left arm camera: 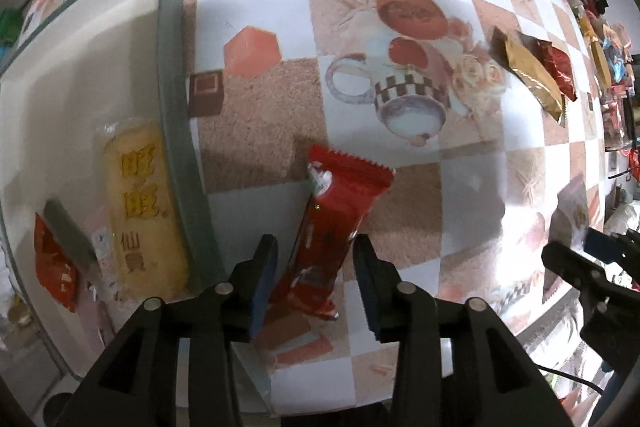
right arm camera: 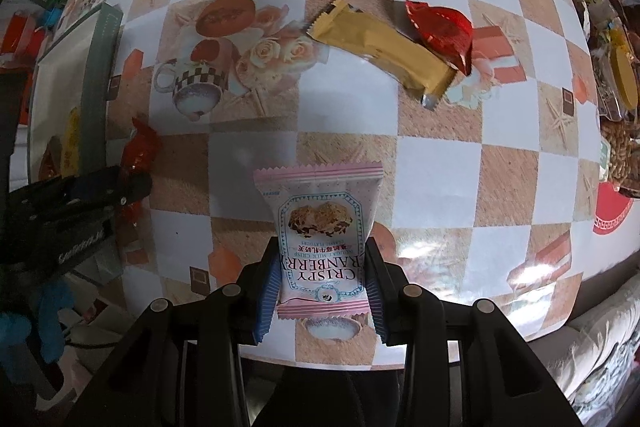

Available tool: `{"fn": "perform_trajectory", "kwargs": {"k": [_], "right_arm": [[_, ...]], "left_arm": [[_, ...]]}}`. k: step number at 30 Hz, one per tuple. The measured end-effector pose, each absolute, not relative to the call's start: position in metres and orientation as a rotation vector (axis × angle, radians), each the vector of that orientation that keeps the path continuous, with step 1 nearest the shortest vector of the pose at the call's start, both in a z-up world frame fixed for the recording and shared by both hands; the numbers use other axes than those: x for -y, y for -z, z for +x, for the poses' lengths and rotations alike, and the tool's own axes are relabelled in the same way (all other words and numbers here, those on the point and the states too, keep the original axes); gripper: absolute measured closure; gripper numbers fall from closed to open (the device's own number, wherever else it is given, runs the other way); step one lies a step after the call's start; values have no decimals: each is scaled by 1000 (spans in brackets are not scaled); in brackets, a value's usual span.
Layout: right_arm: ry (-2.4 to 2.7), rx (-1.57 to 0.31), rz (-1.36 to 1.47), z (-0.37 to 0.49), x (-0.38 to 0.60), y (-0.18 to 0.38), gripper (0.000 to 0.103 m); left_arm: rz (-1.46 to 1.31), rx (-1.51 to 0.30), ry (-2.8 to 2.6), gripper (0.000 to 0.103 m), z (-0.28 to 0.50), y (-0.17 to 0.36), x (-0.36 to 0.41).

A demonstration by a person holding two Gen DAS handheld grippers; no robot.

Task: Organize snacks
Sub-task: 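Carry the red packet and cranberry packet over the white tray with both tools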

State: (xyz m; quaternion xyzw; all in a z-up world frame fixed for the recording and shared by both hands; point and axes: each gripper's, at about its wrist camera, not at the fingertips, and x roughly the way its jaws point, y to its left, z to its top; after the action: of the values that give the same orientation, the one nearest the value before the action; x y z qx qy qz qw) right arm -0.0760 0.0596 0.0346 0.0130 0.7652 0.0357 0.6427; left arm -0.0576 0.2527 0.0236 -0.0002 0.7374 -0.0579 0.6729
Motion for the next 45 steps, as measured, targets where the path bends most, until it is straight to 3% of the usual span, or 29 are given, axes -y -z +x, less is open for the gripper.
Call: {"fn": "perform_trajectory", "kwargs": {"k": [3,4,5,6,25,45], "right_arm": [[-80,-1745,32,-79,-61,-37,63],[-80,-1745,32,-79,-61,-37,63],[-80,-1744,31,-78,-61,-37,63],[-82,-1743,31,-77,-63,-38,63],[-169,-1678,-7,-46,-99,-73,63],[-329,-1631,-134,-13,-186,-85,63]], "left_arm": [[45,-1648,139,55,-57,-25,-244],[58,-1642,151,60,-58,-26,-242],[66,-1636,158,79,-59,-27,-241],[66,-1641,175,82,-60,-28,-240],[-64,-1463,144,81,-66,-116,-272],[-124,-1421,-6,81,-62,-112,-335]]}}
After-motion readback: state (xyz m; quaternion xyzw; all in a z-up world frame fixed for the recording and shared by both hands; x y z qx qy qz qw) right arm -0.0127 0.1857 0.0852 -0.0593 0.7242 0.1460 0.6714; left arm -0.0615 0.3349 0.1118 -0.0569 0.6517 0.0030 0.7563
